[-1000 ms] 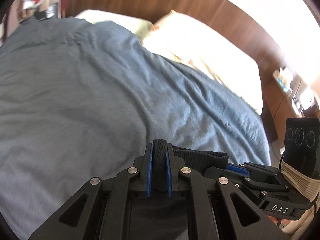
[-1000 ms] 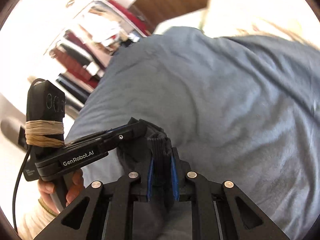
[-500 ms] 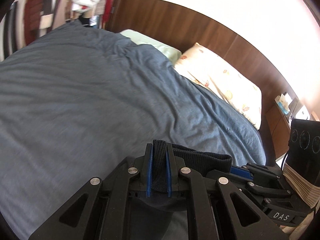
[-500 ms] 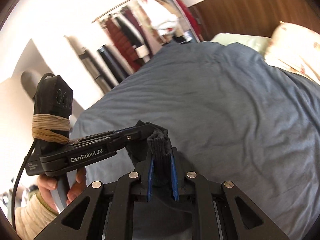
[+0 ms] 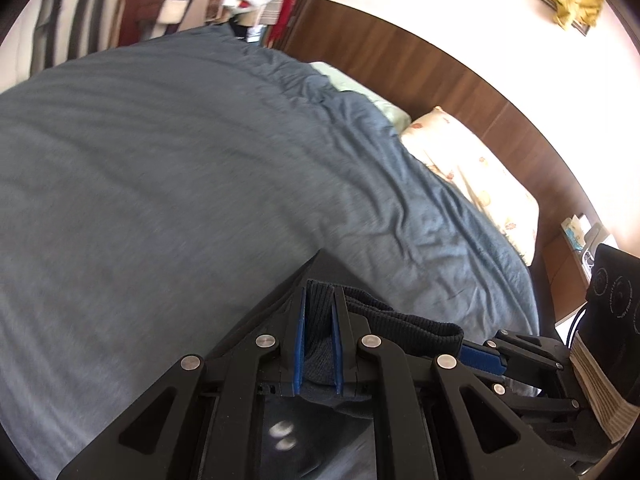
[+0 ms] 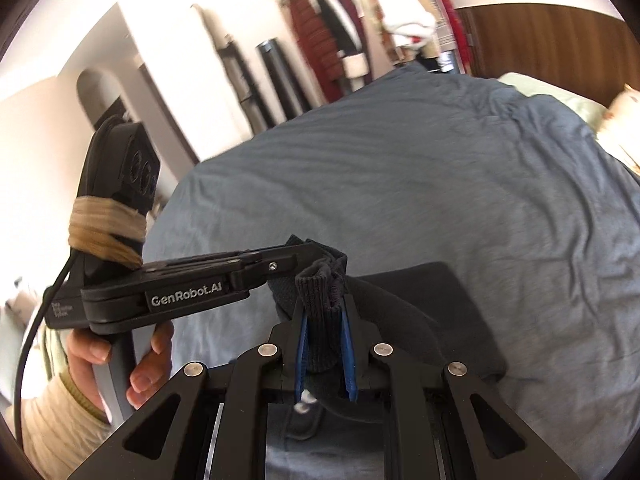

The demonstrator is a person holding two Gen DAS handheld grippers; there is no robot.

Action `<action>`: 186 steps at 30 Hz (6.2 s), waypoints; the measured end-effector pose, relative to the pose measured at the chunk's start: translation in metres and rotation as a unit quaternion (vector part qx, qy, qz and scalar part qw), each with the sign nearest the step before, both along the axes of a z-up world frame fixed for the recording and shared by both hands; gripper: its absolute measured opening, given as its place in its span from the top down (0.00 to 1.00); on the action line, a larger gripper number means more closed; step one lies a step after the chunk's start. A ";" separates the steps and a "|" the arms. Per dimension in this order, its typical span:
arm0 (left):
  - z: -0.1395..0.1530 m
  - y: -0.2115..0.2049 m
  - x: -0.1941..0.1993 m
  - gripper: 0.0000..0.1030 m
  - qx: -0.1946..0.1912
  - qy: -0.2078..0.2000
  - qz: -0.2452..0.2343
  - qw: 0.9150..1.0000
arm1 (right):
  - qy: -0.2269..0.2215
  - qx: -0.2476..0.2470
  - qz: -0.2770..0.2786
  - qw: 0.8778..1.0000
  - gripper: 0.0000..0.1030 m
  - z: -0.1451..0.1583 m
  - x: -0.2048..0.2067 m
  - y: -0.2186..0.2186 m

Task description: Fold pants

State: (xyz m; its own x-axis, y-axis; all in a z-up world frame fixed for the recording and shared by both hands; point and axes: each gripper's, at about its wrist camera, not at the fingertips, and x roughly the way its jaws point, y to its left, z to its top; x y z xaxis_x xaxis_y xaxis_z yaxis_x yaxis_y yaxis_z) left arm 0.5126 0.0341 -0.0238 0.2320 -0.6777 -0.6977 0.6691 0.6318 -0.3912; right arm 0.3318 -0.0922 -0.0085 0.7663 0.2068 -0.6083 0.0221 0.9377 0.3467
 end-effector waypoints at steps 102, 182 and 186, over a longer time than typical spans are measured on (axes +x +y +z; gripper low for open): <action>-0.142 0.089 -0.074 0.23 0.020 0.123 0.342 0.931 | 0.123 -0.047 -0.066 0.989 0.36 -0.121 0.036 -0.076; -0.092 0.313 -0.159 0.40 0.213 0.036 0.364 0.906 | 0.135 -0.132 0.062 0.980 0.59 -0.116 -0.003 0.147; -0.088 0.319 -0.166 0.33 0.215 0.029 0.372 0.902 | 0.131 -0.157 0.068 0.977 0.59 -0.117 -0.011 0.153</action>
